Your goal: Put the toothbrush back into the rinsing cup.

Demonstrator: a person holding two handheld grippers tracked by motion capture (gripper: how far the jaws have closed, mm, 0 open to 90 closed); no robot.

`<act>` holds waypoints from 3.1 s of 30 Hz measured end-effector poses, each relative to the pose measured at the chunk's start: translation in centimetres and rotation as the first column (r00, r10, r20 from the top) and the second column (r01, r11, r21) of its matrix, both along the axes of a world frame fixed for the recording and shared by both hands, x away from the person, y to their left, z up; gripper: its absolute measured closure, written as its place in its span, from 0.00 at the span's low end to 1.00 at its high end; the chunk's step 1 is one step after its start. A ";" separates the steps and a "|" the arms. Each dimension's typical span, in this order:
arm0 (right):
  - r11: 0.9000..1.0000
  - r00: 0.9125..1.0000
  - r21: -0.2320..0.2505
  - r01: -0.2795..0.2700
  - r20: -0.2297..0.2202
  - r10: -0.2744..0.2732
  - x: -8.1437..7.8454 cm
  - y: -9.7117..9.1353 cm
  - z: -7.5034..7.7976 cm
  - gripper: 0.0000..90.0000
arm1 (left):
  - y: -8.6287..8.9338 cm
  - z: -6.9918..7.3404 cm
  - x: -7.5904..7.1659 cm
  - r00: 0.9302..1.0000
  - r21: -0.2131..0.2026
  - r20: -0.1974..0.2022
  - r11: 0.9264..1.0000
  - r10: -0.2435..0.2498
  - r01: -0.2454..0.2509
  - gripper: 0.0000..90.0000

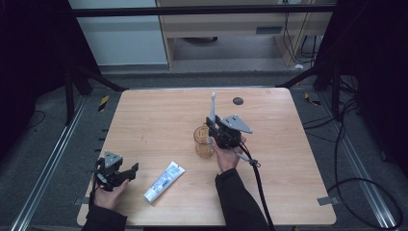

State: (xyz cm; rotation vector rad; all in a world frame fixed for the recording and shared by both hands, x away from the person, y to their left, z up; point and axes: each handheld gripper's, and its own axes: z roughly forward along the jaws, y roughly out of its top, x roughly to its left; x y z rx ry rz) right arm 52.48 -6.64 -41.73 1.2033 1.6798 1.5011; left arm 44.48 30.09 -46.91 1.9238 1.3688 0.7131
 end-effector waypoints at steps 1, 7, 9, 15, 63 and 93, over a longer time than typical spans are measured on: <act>1.000 1.000 -0.006 -0.002 -0.002 0.002 0.0 0.0 -0.1 0.75 | 0.0 0.0 0.0 1.000 0.000 0.000 1.000 0.000 0.000 0.38; 0.999 1.000 -0.032 -0.006 -0.031 0.005 0.1 0.3 -0.5 0.75 | 0.0 0.0 0.0 1.000 0.000 0.000 1.000 0.000 0.000 0.38; 0.999 0.999 -0.032 -0.004 -0.038 0.003 0.2 0.2 -0.7 0.75 | 0.0 0.0 0.0 1.000 0.001 0.001 1.000 -0.001 0.001 0.38; 0.999 0.998 -0.043 -0.006 -0.057 0.004 0.3 0.0 -1.0 0.75 | 0.0 0.0 0.0 1.000 0.001 0.000 1.000 -0.001 0.001 0.38; 0.994 0.992 -0.095 -0.061 -0.117 0.049 -0.1 0.0 -1.8 0.69 | -0.3 -0.3 0.0 0.998 0.022 0.041 0.999 -0.043 0.042 0.43; 0.990 0.991 -0.118 -0.080 -0.114 0.067 -0.7 0.3 -1.5 0.47 | 0.3 0.0 -0.1 0.999 -0.041 -0.005 0.999 -0.034 0.034 0.43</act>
